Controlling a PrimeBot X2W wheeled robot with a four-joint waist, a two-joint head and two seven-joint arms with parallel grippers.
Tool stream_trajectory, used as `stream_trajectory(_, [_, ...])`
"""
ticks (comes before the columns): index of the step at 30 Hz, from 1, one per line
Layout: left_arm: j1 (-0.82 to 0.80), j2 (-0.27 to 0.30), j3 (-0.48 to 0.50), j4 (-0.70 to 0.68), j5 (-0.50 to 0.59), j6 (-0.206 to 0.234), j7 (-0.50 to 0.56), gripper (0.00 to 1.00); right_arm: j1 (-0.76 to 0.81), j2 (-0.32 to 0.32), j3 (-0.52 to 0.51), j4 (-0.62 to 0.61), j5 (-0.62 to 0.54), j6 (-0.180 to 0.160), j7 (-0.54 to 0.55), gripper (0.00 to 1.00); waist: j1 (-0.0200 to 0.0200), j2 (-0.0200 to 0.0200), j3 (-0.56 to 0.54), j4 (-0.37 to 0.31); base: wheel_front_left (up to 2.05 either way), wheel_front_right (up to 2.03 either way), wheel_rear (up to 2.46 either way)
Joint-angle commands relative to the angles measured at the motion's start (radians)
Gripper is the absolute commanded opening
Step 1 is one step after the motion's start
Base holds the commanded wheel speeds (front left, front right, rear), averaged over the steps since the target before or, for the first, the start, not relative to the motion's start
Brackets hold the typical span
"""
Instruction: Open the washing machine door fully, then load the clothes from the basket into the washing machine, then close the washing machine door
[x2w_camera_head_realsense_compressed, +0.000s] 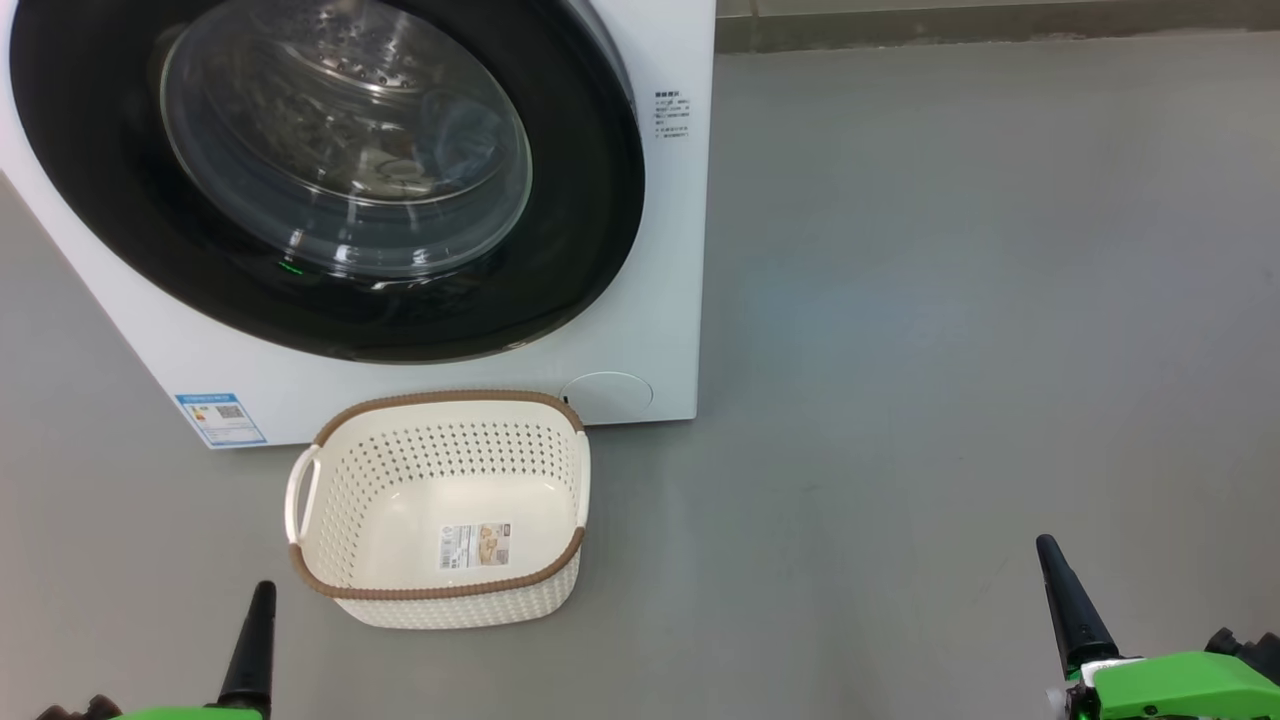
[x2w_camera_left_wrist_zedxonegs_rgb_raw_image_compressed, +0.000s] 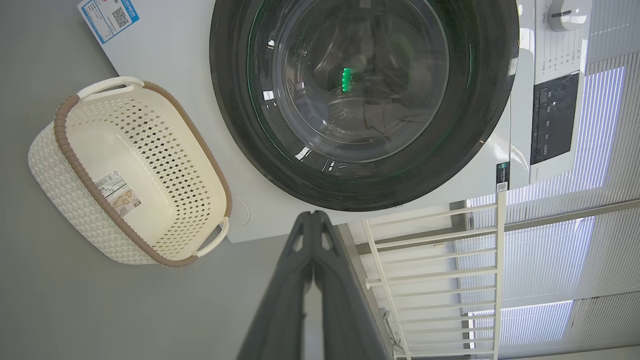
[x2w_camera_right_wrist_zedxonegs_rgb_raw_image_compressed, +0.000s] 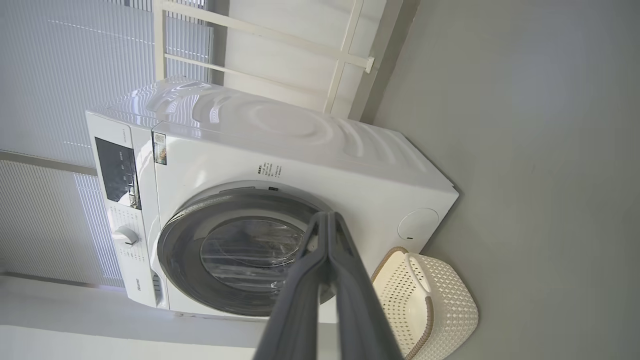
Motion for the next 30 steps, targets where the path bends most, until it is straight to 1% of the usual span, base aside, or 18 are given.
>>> stream_trajectory(1, [-0.045, 0.011, 0.034, -0.017, -0.026, -0.012, 0.004, 0.0, -0.047, -0.012, 0.015, -0.019, 0.026, -0.001, 0.008, 0.0, 0.0, 0.0, 0.0, -0.001, 0.0, 0.0, 0.0])
stream_trajectory(20, [-0.075, 0.001, 0.081, 0.002, -0.224, -0.029, 0.049, 0.0, -0.084, -0.015, 0.01, 0.016, 0.241, -0.001, 0.041, 0.0, -0.0001, 0.0, 0.007, -0.016, 0.0, 0.0, 0.0])
stream_trajectory(30, [-0.076, 0.0, 0.084, 0.003, -0.23, -0.029, 0.051, 0.0, -0.085, -0.015, 0.01, 0.017, 0.248, -0.001, 0.043, 0.0, -0.0001, 0.0, 0.007, -0.017, 0.0, 0.0, 0.0])
